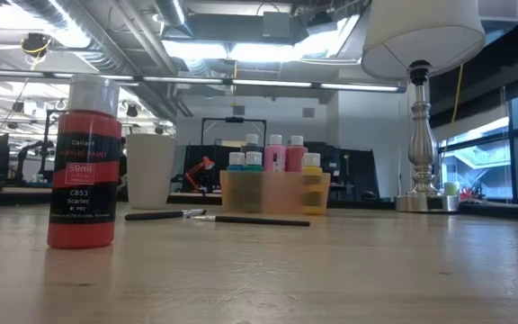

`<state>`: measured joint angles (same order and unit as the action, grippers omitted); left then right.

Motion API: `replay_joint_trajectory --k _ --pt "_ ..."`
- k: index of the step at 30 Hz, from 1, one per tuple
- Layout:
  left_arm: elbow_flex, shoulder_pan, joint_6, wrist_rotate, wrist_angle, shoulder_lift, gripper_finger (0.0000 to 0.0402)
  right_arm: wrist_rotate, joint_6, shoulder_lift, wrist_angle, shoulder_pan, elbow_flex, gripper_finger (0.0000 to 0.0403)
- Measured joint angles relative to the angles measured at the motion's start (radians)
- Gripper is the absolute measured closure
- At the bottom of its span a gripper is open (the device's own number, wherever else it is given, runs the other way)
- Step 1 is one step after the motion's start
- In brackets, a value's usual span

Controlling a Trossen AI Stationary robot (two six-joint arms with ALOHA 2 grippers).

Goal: Pick & Place Paint Supplies
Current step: Put the red paint bottle into the orange bin

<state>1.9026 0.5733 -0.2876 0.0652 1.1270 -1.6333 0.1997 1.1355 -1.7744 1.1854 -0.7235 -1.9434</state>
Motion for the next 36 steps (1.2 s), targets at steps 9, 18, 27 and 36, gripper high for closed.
replay_joint_trajectory --k 9,18,27,36 --pt "-0.001 -0.002 0.025 0.052 0.102 -0.035 0.0165 0.039 0.034 0.0 -0.001 0.0 0.0 0.0107" --pt "-0.002 -0.064 0.393 0.1 0.266 -0.094 0.0175 0.044 0.062 0.0 -0.031 0.0 -0.001 0.0107" --pt "-0.002 -0.094 0.537 0.02 0.284 -0.204 0.0176 0.033 0.064 0.0 -0.044 0.0 -0.001 0.0107" --pt "-0.002 -0.063 0.634 -0.041 0.291 -0.334 0.0176 0.006 0.069 0.0 -0.041 0.0 -0.001 0.0107"
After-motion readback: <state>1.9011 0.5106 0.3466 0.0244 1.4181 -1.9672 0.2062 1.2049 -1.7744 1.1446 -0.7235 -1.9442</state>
